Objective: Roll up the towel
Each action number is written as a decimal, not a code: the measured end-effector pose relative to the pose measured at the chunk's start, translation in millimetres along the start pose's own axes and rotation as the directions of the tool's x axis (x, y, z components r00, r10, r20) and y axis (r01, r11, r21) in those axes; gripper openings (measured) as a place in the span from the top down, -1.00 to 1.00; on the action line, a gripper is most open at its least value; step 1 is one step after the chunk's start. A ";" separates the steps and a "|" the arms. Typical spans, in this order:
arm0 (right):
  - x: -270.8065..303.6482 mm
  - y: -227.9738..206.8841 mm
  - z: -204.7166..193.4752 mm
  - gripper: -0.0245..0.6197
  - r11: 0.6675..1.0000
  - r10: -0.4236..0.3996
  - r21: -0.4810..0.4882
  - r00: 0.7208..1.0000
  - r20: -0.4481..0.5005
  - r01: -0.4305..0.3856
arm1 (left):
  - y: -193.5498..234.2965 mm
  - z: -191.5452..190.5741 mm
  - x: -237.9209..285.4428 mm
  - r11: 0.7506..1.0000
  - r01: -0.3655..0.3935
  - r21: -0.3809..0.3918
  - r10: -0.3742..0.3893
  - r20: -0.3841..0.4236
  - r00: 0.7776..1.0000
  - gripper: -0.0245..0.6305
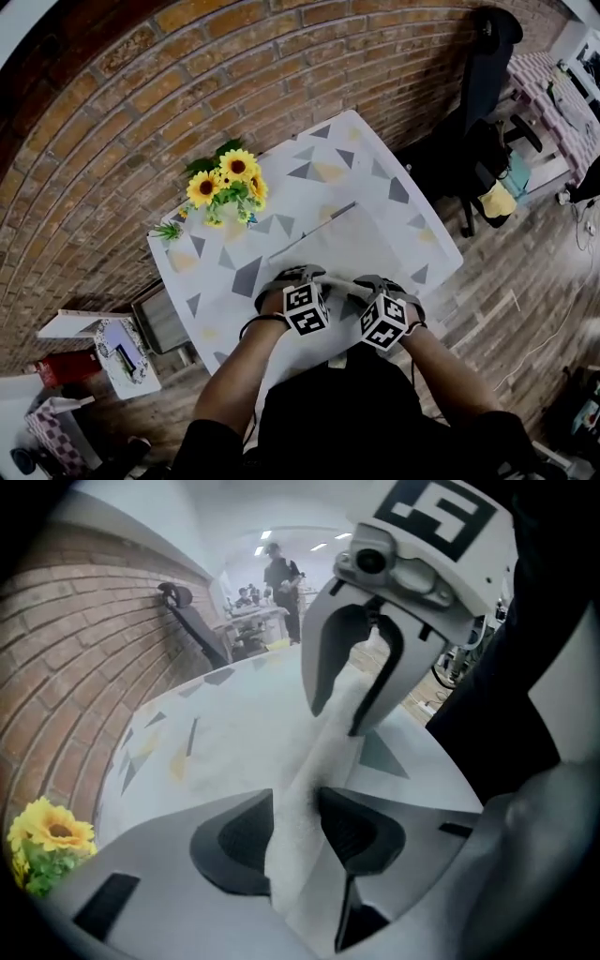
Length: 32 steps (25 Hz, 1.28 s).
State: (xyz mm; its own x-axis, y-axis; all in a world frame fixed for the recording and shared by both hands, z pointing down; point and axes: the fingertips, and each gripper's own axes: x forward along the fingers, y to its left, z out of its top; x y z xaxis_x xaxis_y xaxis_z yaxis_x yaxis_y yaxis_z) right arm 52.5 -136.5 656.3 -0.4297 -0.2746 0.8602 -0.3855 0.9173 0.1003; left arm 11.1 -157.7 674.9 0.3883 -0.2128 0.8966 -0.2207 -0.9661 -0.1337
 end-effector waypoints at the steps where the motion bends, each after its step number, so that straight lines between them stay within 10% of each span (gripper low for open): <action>1: 0.4 5.6 -1.8 0.45 1.000 0.027 -0.005 1.000 -0.001 -0.027 | 3.4 0.6 0.8 1.000 -0.008 -0.019 0.008 -0.005 1.000 0.41; 32: 4.5 -54.3 -13.7 0.43 0.999 0.016 0.039 1.000 -0.011 -0.015 | 41.4 26.8 20.5 0.994 -0.107 0.001 0.107 -0.057 0.993 0.44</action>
State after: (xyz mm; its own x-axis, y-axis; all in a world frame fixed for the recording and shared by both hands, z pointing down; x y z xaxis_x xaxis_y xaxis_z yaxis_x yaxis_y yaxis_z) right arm 82.7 -183.6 661.6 -0.4264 -0.2567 0.8673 -0.4100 0.9096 0.0677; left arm 33.9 -205.9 676.4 0.3105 -0.3059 0.9000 -0.2598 -0.9381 -0.2292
